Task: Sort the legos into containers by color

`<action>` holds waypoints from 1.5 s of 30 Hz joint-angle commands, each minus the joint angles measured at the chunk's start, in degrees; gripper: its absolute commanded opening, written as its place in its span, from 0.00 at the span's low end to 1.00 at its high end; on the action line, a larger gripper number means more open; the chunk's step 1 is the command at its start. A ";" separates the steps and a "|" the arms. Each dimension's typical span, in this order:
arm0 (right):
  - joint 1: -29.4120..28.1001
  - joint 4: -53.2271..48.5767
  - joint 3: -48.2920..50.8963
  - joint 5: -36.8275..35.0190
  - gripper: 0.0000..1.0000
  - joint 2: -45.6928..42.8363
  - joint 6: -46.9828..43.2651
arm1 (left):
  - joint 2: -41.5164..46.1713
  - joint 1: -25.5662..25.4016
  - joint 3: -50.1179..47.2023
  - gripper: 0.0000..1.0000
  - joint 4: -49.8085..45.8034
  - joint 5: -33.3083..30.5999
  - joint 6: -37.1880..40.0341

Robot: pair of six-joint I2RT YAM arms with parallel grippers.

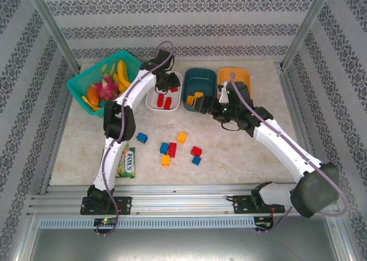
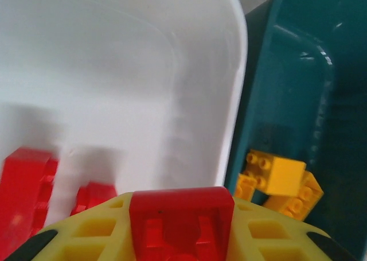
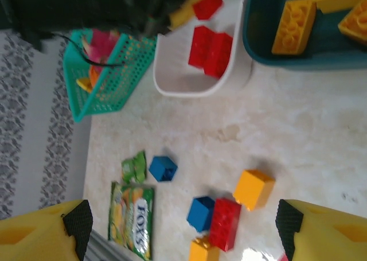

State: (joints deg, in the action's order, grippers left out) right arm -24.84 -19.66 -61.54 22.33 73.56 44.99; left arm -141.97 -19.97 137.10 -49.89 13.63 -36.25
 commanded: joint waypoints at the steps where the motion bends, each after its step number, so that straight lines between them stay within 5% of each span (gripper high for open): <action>1: 0.44 1.91 -3.38 -0.36 0.85 1.39 1.49 | -3.75 1.19 3.34 0.35 0.93 2.57 2.18; 12: 0.58 -3.23 -2.45 -3.35 0.84 1.18 -0.13 | -1.62 1.60 3.51 0.58 -0.08 3.04 1.57; 22: -4.25 -28.05 -4.84 -10.84 0.81 1.08 -2.69 | 13.73 0.18 -1.36 0.66 -4.22 2.06 3.62; 29: -11.74 -36.30 -0.01 -11.29 0.82 1.96 1.82 | 39.70 -5.46 -34.50 0.85 6.41 6.02 10.45; 36: -21.94 -31.06 4.30 -17.42 0.83 5.53 14.42 | 66.24 -9.81 -67.26 0.88 10.97 12.75 8.53; 45: -29.38 -24.83 3.71 -25.51 0.77 14.47 27.99 | 88.31 -11.06 -82.85 0.89 5.69 15.10 6.26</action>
State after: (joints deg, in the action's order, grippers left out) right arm -53.54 -45.93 -57.21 2.11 85.65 66.54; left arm -57.10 -30.39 55.64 -42.92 27.07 -28.97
